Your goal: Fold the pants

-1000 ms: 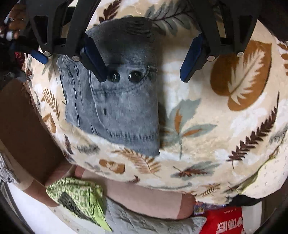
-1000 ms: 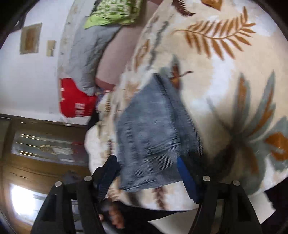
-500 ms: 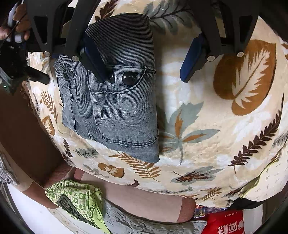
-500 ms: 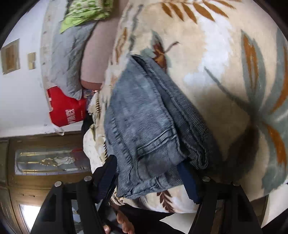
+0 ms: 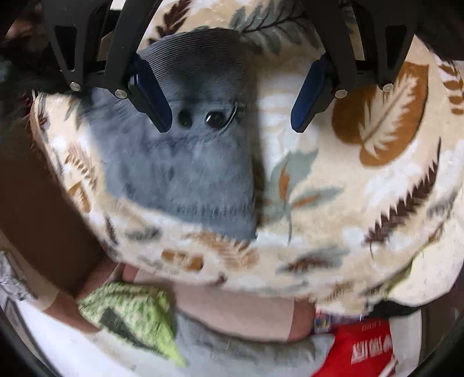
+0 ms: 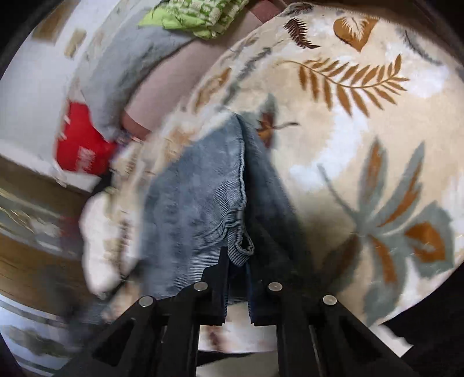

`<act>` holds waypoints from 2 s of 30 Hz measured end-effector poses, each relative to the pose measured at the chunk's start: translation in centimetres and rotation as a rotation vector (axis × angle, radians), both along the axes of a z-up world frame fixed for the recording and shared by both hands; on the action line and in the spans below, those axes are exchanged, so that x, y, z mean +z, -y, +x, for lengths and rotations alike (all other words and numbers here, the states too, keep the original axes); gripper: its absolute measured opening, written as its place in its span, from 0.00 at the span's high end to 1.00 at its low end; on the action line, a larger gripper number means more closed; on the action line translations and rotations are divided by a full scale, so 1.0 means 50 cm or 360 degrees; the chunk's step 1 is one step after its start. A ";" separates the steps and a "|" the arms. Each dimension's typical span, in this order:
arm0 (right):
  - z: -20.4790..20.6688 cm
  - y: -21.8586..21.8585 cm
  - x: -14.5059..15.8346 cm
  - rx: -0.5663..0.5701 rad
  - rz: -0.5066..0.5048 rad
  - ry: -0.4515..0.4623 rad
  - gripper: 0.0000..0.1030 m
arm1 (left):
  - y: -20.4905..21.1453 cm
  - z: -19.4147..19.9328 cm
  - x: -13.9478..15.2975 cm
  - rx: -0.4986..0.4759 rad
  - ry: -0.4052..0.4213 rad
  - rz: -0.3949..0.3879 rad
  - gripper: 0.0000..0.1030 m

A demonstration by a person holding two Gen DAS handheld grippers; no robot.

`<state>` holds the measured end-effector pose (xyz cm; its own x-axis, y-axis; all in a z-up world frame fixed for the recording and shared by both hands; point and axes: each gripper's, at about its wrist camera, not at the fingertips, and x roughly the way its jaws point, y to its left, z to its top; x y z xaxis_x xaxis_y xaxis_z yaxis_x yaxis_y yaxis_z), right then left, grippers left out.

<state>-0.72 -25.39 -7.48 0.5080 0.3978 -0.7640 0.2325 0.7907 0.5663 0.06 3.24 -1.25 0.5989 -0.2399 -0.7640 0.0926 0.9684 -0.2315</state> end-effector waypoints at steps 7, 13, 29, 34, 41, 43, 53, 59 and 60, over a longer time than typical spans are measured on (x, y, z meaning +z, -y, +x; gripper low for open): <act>-0.005 0.015 -0.008 0.0100 0.0016 -0.0080 0.86 | 0.048 0.015 -0.066 -0.0099 -0.0147 0.0170 0.15; 0.000 0.049 0.124 0.0018 -0.0121 0.0130 0.80 | 0.044 0.015 -0.071 -0.0104 -0.0136 0.0138 0.15; 0.185 -0.042 0.066 0.0257 -0.0163 0.0016 0.48 | 0.034 0.014 -0.079 -0.0102 -0.0156 0.0073 0.10; 0.074 -0.081 0.069 0.0406 -0.0222 0.0050 0.43 | 0.032 0.014 -0.082 -0.0101 -0.0160 0.0063 0.09; 0.035 -0.107 0.026 0.0490 -0.0413 0.0038 0.42 | 0.018 0.008 -0.060 -0.0076 -0.0163 -0.0006 0.10; 0.044 -0.110 0.028 0.0500 -0.0395 0.0031 0.41 | -0.016 -0.004 -0.031 0.0010 -0.0066 -0.0106 0.10; 0.166 -0.202 0.222 0.0693 -0.0635 0.0163 0.25 | -0.056 0.031 -0.094 0.0065 -0.0332 -0.0468 0.11; 0.410 -0.391 0.218 0.1054 -0.0787 -0.0045 0.20 | -0.031 0.024 -0.094 -0.0031 -0.0350 -0.0501 0.13; 0.437 -0.411 0.202 0.1079 -0.0796 -0.0106 0.20 | -0.028 0.023 -0.094 -0.0047 -0.0352 -0.0510 0.18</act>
